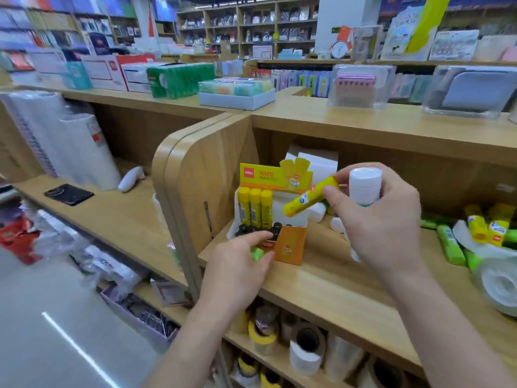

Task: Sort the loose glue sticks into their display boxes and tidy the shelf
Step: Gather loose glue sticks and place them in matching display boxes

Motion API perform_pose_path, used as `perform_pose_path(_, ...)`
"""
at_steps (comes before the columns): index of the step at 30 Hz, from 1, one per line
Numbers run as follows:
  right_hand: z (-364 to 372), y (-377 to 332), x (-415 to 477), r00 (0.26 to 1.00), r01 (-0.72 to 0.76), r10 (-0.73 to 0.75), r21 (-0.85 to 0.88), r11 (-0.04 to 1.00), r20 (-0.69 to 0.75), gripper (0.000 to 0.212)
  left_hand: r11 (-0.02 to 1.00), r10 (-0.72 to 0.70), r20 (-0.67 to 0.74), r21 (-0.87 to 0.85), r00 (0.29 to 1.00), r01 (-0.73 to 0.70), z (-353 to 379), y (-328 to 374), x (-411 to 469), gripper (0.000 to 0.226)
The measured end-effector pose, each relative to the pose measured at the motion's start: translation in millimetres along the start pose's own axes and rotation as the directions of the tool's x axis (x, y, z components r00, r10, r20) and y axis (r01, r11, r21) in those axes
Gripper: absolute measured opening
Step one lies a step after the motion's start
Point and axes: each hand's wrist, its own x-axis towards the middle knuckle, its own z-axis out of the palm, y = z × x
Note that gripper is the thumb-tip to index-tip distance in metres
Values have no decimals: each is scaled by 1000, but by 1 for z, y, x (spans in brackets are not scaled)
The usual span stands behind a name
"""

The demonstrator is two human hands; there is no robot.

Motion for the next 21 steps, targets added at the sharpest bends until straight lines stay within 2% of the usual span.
perform_pose_path(4,26,10,6,990,117,-100,-191,974,96,22,993,62,-4,-98,998,-62,2,-9,-2,16)
perform_pose_path(8,38,17,4,964,210,-145,-308,928,221,21,979,98,47,-184,994,-88,1,-18,-8,14)
perform_pose_path(15,44,11,13,932,261,-112,-424,867,346,24,965,105,87,-249,991,-81,-5,-25,-7,19)
perform_pose_path(21,47,4,22,869,327,-63,-474,817,491,28,956,108,124,-284,986,-69,-8,-28,-4,17)
